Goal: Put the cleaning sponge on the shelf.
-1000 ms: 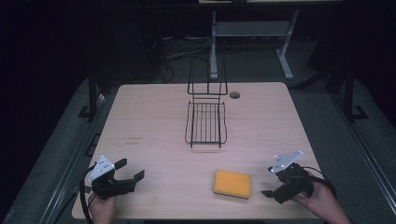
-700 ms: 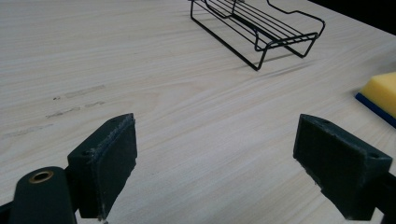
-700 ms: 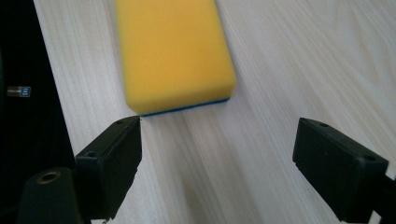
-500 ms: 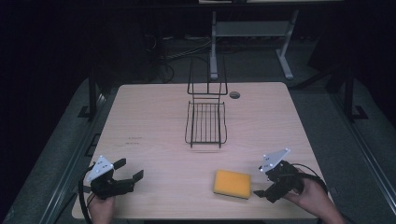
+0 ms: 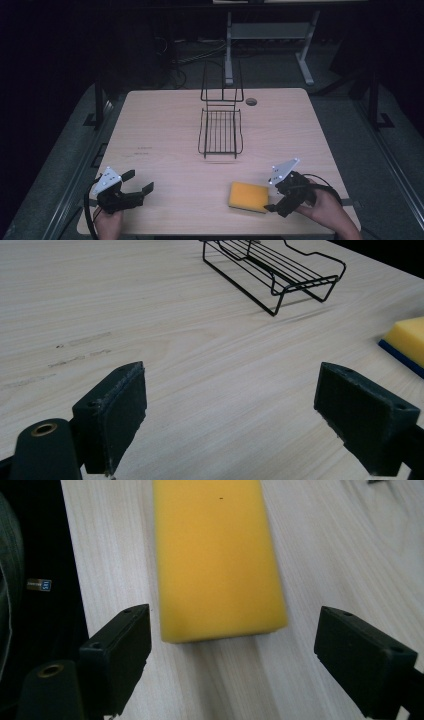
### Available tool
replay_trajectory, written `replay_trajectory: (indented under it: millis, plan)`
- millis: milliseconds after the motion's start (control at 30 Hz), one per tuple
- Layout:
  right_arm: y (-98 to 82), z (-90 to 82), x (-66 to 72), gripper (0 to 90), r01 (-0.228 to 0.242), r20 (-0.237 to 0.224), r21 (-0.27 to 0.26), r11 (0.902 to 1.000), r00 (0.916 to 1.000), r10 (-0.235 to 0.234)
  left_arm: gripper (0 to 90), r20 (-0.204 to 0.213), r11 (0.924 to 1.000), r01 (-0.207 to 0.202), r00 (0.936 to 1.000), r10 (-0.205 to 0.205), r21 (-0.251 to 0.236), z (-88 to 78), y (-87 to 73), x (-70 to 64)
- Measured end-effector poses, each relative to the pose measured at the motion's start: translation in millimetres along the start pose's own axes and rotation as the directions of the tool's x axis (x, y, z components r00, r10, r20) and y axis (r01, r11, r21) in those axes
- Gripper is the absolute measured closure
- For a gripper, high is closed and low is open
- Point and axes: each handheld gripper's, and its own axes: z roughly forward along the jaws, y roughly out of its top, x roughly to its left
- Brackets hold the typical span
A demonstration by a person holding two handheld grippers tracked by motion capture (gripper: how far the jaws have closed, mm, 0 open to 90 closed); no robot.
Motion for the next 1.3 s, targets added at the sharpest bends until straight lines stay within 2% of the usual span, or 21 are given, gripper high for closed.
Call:
replay_trajectory:
  millis: [1300]
  plan:
    - [32.7,19.4,0.3,14.5,0.057,-0.045,0.025,0.9981,0.9974,-0.056,12.8,0.003,0.9999,0.006,1.0000,-0.006,-0.008,-1.5,0.1,0.3]
